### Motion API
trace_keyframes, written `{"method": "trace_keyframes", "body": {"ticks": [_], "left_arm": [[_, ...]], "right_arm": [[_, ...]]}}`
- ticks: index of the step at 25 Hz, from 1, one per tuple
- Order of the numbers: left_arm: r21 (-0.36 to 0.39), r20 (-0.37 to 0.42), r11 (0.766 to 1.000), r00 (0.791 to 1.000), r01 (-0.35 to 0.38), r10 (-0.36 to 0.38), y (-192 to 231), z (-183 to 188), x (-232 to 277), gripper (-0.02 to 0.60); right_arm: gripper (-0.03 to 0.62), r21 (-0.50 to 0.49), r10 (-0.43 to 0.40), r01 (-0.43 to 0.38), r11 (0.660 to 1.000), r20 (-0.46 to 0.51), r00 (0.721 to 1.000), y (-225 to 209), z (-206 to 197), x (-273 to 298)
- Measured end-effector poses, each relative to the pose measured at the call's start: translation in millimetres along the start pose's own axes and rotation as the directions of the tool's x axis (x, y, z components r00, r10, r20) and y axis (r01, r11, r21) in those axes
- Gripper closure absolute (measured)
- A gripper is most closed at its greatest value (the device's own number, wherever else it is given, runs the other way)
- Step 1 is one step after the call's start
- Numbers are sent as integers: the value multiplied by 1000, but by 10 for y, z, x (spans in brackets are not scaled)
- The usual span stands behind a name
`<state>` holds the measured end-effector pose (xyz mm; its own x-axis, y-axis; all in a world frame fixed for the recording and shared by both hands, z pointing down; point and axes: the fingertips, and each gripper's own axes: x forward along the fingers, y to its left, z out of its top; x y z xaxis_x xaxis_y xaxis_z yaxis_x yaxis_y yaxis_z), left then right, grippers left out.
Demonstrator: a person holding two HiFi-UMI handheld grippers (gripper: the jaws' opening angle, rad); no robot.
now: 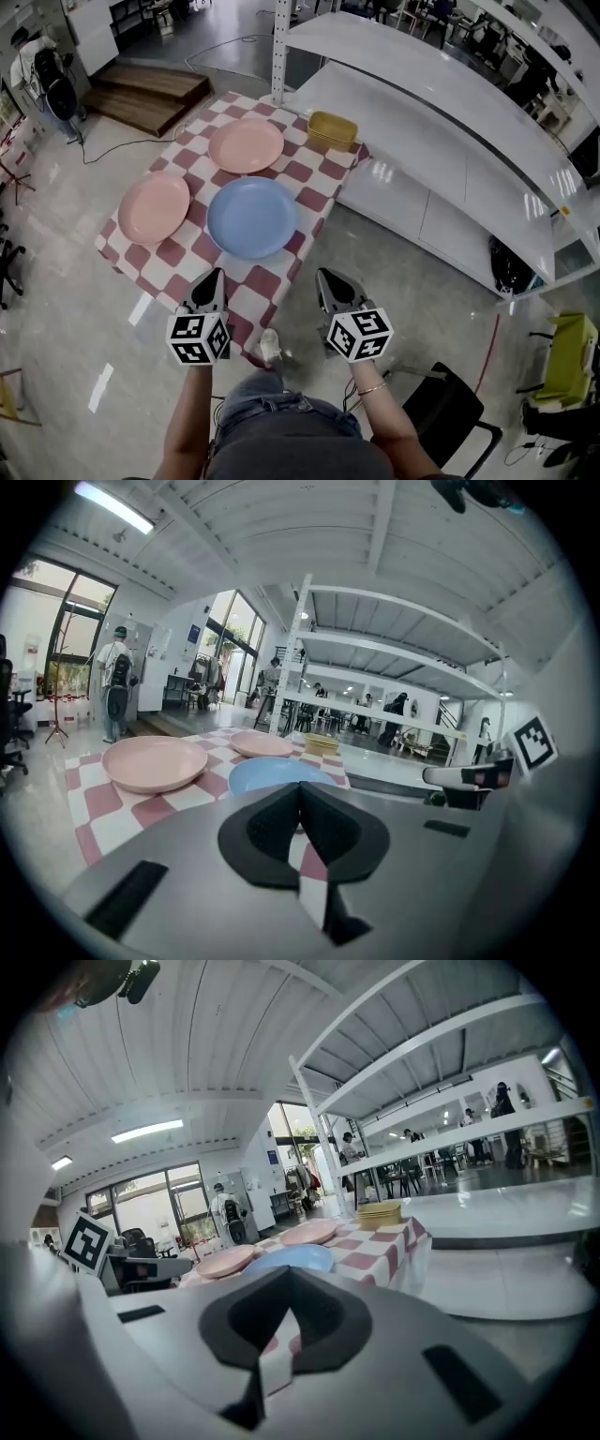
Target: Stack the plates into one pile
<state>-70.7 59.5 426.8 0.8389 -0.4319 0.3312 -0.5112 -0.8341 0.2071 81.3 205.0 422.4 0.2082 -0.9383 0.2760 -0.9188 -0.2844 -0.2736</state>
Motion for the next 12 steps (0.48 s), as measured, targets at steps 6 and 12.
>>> {"method": "trace_keyframes", "body": {"ticks": [6,12], "left_arm": [[-40,-20,999,1000,0,0,343,111,462,566],[-63,-43,998,999,-19,17,628,113,719,566]], "right_arm": [[585,-12,0,-1,1000,-37,999,-100,142,608],[585,-36,-17,14,999,-77,997,-150,183,1052]]}}
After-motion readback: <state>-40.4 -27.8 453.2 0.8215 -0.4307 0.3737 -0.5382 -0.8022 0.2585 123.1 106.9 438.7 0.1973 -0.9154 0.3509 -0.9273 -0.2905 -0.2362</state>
